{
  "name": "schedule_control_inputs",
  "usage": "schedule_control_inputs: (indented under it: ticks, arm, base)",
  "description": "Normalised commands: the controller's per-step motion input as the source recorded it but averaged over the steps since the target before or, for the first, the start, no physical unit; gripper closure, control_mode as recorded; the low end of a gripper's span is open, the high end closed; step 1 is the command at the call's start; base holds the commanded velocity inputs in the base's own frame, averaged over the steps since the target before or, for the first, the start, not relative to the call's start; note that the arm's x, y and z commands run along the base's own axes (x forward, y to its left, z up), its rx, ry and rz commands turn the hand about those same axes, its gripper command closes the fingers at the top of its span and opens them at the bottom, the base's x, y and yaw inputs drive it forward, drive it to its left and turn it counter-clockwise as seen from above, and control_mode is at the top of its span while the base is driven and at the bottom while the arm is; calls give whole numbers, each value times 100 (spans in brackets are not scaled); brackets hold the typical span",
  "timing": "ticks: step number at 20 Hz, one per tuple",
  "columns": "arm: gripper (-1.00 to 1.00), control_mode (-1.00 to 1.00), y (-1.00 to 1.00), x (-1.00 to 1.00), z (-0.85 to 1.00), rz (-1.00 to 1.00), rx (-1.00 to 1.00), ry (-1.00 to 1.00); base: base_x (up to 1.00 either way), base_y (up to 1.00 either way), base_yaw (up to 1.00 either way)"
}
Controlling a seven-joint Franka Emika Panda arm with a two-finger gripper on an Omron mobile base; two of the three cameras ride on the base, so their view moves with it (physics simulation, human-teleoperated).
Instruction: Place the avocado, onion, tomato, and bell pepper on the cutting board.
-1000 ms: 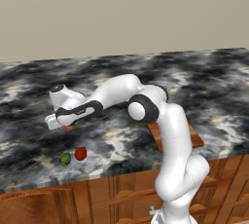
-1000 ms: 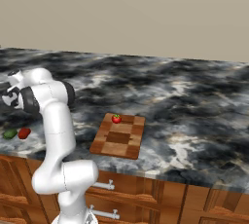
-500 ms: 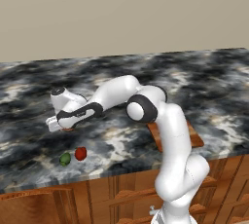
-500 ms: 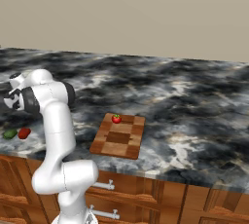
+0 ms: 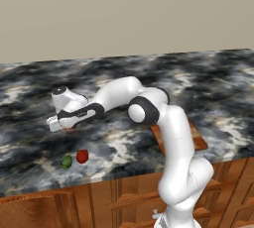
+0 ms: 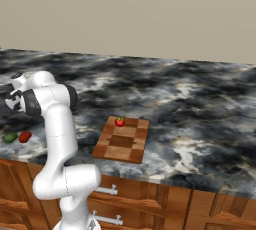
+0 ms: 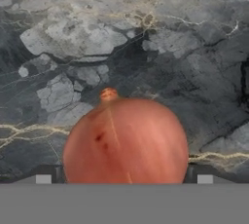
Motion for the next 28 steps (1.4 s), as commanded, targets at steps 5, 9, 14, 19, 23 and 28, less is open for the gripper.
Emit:
schedule_control_inputs:
  ticks: [5,9,14,19,23,28]
  arm:
    - [-100,-100,0,21,0,0,0,0]
    - [-100,-100,0,26,0,0,0,0]
    - [-100,-100,0,26,-6,0,0,0]
    - [100,-100,7,7,-26,0,0,0]
    - [100,-100,6,0,-20,0,0,5]
    - [100,-100,0,-3,33,0,-2,0]
  base:
    - [0,0,0]
    - [0,0,0]
    - [0,0,0]
    - [0,0,0]
    - [0,0,0]
    - [0,0,0]
